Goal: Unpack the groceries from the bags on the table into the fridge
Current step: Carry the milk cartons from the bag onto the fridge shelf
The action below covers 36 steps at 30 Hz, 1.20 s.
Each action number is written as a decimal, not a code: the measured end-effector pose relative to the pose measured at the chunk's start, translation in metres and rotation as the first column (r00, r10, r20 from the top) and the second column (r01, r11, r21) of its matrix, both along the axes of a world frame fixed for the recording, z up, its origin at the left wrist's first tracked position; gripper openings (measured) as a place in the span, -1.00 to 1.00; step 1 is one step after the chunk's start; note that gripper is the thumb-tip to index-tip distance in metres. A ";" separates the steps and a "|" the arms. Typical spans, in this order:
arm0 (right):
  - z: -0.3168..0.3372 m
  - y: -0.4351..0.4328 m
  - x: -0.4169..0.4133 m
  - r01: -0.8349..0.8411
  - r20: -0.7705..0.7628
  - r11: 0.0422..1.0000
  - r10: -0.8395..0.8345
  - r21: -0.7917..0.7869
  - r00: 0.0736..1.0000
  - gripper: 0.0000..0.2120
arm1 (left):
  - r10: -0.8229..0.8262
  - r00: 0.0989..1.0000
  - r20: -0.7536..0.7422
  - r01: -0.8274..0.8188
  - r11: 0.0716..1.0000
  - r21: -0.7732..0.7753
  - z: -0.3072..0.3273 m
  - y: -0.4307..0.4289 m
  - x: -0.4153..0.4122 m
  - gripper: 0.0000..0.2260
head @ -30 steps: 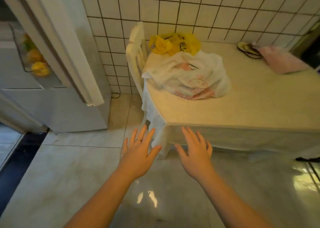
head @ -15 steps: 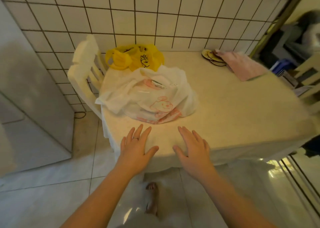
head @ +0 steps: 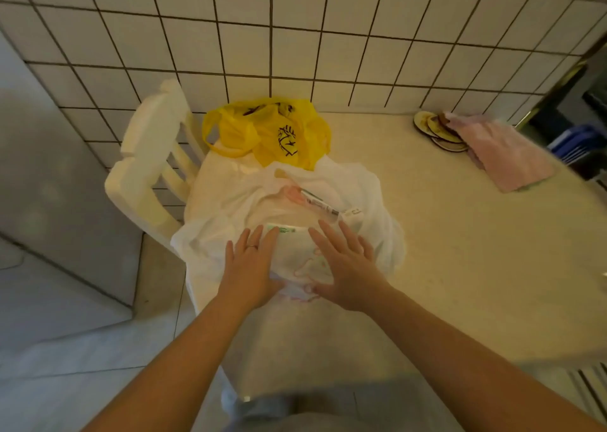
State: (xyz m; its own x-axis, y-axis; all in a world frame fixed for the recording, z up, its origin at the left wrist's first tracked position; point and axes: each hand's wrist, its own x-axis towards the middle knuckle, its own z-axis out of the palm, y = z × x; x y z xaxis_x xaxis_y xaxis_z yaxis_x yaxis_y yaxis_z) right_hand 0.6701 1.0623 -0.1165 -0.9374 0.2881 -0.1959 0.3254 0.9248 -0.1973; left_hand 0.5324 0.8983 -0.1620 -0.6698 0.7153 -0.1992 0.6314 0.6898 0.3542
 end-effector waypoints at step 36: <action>-0.031 0.034 -0.126 -0.085 0.135 0.972 0.116 -0.217 0.984 -0.50 | 0.184 0.922 0.342 -0.291 0.910 0.296 -0.054 -0.001 -0.001 -0.38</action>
